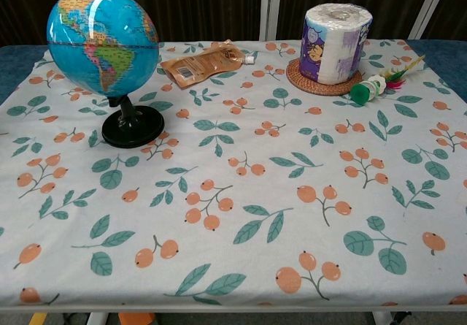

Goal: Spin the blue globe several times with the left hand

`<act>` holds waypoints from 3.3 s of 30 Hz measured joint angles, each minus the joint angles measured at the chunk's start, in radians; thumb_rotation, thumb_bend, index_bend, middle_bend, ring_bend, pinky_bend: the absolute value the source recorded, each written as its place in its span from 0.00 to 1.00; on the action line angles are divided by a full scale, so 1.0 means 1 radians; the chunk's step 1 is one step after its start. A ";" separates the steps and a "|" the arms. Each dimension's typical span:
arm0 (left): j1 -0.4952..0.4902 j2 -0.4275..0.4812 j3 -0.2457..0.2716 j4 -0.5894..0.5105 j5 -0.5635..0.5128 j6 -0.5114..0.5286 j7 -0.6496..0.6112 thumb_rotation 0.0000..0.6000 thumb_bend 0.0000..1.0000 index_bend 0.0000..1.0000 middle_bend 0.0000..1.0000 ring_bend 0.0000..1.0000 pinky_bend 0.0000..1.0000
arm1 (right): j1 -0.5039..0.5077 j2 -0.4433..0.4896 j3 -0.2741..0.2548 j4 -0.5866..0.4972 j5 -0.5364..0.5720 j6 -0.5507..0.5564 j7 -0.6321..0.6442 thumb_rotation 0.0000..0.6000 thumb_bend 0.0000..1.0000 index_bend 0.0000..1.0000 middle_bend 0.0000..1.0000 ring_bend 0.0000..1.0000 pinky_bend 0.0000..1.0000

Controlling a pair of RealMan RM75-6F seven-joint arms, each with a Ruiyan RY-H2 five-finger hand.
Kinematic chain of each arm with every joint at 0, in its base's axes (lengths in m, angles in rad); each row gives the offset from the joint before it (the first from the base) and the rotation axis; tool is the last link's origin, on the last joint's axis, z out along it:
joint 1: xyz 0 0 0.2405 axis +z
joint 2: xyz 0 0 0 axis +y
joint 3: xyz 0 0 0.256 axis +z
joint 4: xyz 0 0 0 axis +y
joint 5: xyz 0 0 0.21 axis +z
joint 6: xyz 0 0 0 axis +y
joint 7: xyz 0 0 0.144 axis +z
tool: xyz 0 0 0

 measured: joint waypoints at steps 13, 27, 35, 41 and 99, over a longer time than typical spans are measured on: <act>-0.154 -0.036 -0.091 -0.141 -0.077 -0.162 -0.102 1.00 0.00 0.02 0.00 0.00 0.00 | 0.015 -0.002 0.004 -0.008 0.010 -0.024 -0.016 1.00 0.34 0.00 0.00 0.00 0.00; -0.246 -0.183 -0.159 -0.135 -0.224 -0.224 0.036 1.00 0.00 0.02 0.00 0.00 0.00 | 0.033 -0.007 0.007 -0.009 0.016 -0.046 -0.023 1.00 0.34 0.00 0.00 0.00 0.00; -0.278 -0.216 -0.176 -0.127 -0.268 -0.252 0.085 1.00 0.00 0.02 0.00 0.00 0.00 | 0.033 -0.007 0.012 -0.012 0.030 -0.047 -0.032 1.00 0.35 0.00 0.00 0.00 0.00; -0.302 -0.242 -0.186 -0.112 -0.313 -0.266 0.154 1.00 0.00 0.02 0.00 0.00 0.00 | 0.032 -0.006 0.011 -0.009 0.032 -0.047 -0.025 1.00 0.35 0.00 0.00 0.00 0.00; -0.267 -0.205 -0.224 0.025 -0.434 -0.301 0.072 1.00 0.00 0.02 0.00 0.00 0.00 | 0.037 0.006 0.007 -0.025 0.061 -0.075 -0.033 1.00 0.35 0.00 0.00 0.00 0.00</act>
